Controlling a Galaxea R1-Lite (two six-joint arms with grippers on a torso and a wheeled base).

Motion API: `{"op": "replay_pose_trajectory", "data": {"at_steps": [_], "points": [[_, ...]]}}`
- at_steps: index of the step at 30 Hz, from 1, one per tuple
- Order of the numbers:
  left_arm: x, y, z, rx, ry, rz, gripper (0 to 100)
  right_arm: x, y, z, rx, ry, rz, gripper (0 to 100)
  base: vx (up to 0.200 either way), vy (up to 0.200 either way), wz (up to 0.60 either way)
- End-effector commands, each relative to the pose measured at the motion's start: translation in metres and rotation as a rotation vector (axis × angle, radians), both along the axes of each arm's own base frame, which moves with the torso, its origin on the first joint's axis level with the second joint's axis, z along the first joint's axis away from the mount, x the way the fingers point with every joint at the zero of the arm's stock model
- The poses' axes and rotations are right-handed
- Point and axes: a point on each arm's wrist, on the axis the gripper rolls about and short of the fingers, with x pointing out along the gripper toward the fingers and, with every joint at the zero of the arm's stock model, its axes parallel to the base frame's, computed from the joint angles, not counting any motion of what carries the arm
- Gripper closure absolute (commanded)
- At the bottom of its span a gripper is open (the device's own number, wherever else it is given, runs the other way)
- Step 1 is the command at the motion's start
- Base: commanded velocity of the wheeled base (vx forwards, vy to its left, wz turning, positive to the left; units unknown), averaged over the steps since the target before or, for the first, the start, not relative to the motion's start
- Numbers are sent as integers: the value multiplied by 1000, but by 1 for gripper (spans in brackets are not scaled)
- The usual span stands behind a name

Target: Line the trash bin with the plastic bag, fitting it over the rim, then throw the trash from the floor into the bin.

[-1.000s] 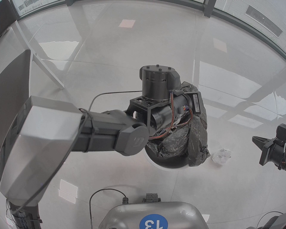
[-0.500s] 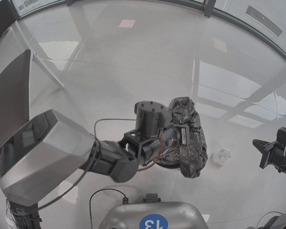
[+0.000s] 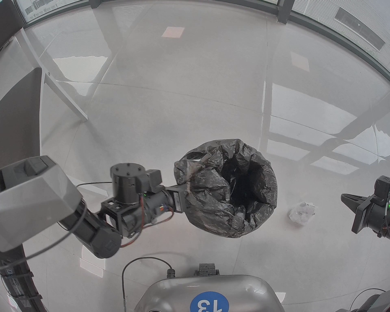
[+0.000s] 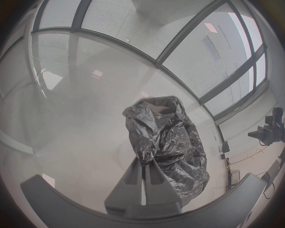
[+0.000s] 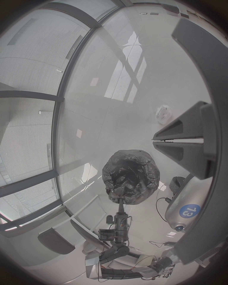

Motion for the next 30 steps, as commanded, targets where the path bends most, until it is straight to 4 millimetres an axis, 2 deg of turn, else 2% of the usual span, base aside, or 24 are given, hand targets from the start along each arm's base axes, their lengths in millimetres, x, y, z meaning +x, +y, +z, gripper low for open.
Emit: {"op": "replay_pose_trajectory", "data": {"at_steps": [1, 16, 17, 28, 30], "points": [[3, 34, 22, -23, -59, 55, 100, 6, 2, -1, -3, 16, 10, 100, 0, 0, 0], [13, 17, 4, -13, -43, 34, 100, 7, 3, 0, -2, 11, 27, 100, 0, 0, 0], [15, 16, 4, -18, -53, 35, 0, 7, 3, 0, -2, 11, 26, 100, 0, 0, 0], [16, 21, 8, -21, -72, 71, 0, 7, 3, 0, -1, 10, 27, 100, 0, 0, 0], [17, 22, 16, -26, -99, 117, 0, 7, 2, 0, -1, 10, 26, 100, 0, 0, 0]]}}
